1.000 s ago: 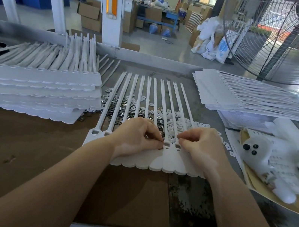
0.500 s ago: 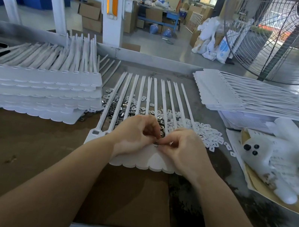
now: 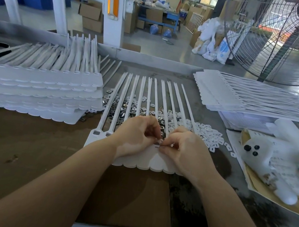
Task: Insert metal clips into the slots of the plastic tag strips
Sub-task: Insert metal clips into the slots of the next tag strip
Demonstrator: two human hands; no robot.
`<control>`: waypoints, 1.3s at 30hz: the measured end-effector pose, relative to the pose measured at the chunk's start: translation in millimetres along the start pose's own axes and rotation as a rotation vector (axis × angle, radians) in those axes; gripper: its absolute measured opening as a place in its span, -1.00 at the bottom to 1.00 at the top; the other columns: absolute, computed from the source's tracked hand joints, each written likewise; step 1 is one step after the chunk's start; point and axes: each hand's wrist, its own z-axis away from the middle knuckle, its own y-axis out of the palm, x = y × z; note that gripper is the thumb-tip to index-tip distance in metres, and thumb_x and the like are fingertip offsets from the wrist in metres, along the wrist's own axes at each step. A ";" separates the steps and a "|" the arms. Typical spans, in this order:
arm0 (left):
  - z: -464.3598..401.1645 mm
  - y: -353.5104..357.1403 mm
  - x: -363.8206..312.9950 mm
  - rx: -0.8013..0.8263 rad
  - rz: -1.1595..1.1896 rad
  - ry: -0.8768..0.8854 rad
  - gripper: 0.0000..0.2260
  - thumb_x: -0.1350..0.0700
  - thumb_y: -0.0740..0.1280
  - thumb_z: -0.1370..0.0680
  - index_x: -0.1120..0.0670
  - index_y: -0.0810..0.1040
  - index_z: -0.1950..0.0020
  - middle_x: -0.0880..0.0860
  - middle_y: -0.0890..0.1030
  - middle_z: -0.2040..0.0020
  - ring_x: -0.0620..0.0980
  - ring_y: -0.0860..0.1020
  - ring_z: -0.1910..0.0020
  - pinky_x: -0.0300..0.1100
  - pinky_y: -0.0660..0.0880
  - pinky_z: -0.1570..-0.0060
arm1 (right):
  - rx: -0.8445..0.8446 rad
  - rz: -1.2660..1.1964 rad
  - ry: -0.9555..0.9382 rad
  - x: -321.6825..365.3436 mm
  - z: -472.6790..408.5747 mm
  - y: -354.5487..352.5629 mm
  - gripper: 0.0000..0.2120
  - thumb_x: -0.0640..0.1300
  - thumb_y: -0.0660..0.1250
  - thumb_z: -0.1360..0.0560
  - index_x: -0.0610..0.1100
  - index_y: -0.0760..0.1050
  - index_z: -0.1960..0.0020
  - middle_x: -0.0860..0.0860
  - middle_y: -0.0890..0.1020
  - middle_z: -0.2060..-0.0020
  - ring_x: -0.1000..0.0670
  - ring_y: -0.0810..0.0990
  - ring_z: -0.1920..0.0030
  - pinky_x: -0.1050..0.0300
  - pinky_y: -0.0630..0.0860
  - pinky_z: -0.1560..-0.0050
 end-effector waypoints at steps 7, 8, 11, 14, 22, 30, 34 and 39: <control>-0.5 -0.3 0.1 0.003 -0.006 -0.007 -0.80 0.31 0.35 -0.45 -0.01 0.52 0.19 0.02 0.64 0.16 -0.04 0.60 0.12 -0.10 0.55 0.00 | -0.004 0.011 -0.024 -3.7 -0.1 -0.8 -0.95 -0.07 0.43 -0.43 -0.04 0.60 0.15 0.21 0.41 0.27 0.15 0.39 0.16 0.21 0.35 0.09; -0.6 -0.2 -0.2 0.002 -0.010 -0.007 -0.80 0.30 0.35 -0.46 -0.01 0.52 0.19 0.01 0.64 0.17 -0.05 0.60 0.12 -0.10 0.55 0.00 | 0.013 0.022 -0.027 -3.8 -0.6 -1.5 -0.94 -0.06 0.42 -0.43 -0.03 0.58 0.16 0.19 0.41 0.24 0.14 0.40 0.13 0.19 0.36 0.06; -0.3 -0.2 -0.7 -0.002 -0.012 -0.008 -0.80 0.30 0.34 -0.46 -0.02 0.52 0.20 0.00 0.64 0.18 -0.07 0.60 0.14 -0.10 0.56 0.02 | 0.088 0.071 -0.024 -2.7 -4.6 -4.4 -0.91 -0.03 0.39 -0.45 -0.04 0.55 0.12 0.09 0.44 0.12 0.06 0.41 -0.01 0.05 0.37 -0.13; -0.2 -0.3 -0.9 -0.004 -0.008 -0.010 -0.79 0.31 0.34 -0.45 -0.02 0.52 0.20 0.02 0.64 0.18 -0.04 0.60 0.13 -0.07 0.55 0.01 | 0.139 0.120 -0.026 -0.9 -6.1 -5.8 -0.88 0.00 0.36 -0.47 -0.05 0.53 0.08 0.08 0.41 0.08 0.04 0.39 -0.09 0.00 0.33 -0.20; 0.2 -1.3 -1.1 0.014 -0.049 0.012 -0.79 0.32 0.31 -0.45 -0.01 0.54 0.21 0.01 0.63 0.19 -0.05 0.58 0.15 -0.14 0.54 0.06 | 0.069 0.141 -0.054 -4.6 -3.4 1.0 -0.87 0.00 0.28 -0.52 -0.05 0.49 0.09 0.10 0.42 0.08 0.09 0.37 -0.05 0.11 0.26 -0.13; 0.3 -0.8 -0.6 0.016 -0.037 -0.006 -0.76 0.33 0.31 -0.45 -0.03 0.53 0.22 -0.05 0.60 0.23 -0.08 0.57 0.18 -0.27 0.49 0.14 | 0.168 -0.047 -0.042 -6.6 -3.6 -9.6 -0.93 -0.07 0.43 -0.42 -0.04 0.57 0.16 0.06 0.49 0.14 0.11 0.39 0.09 0.14 0.37 -0.04; 0.1 -0.6 -1.8 0.017 -0.025 -0.002 -0.75 0.34 0.30 -0.45 -0.03 0.53 0.22 -0.07 0.59 0.25 -0.13 0.54 0.22 -0.32 0.44 0.18 | 0.114 -0.056 -0.039 -7.9 -2.5 -7.5 -0.89 -0.06 0.45 -0.40 0.00 0.53 0.15 0.14 0.46 0.19 0.19 0.37 0.16 0.20 0.35 0.04; 0.9 -0.4 -2.1 0.005 -0.017 0.007 -0.80 0.33 0.30 -0.45 0.02 0.55 0.18 -0.03 0.62 0.21 -0.07 0.58 0.17 -0.25 0.51 0.11 | 0.041 0.097 -0.096 -4.4 -1.7 -5.8 -0.94 -0.05 0.44 -0.40 -0.02 0.65 0.15 0.15 0.49 0.19 0.11 0.40 0.05 0.10 0.28 -0.08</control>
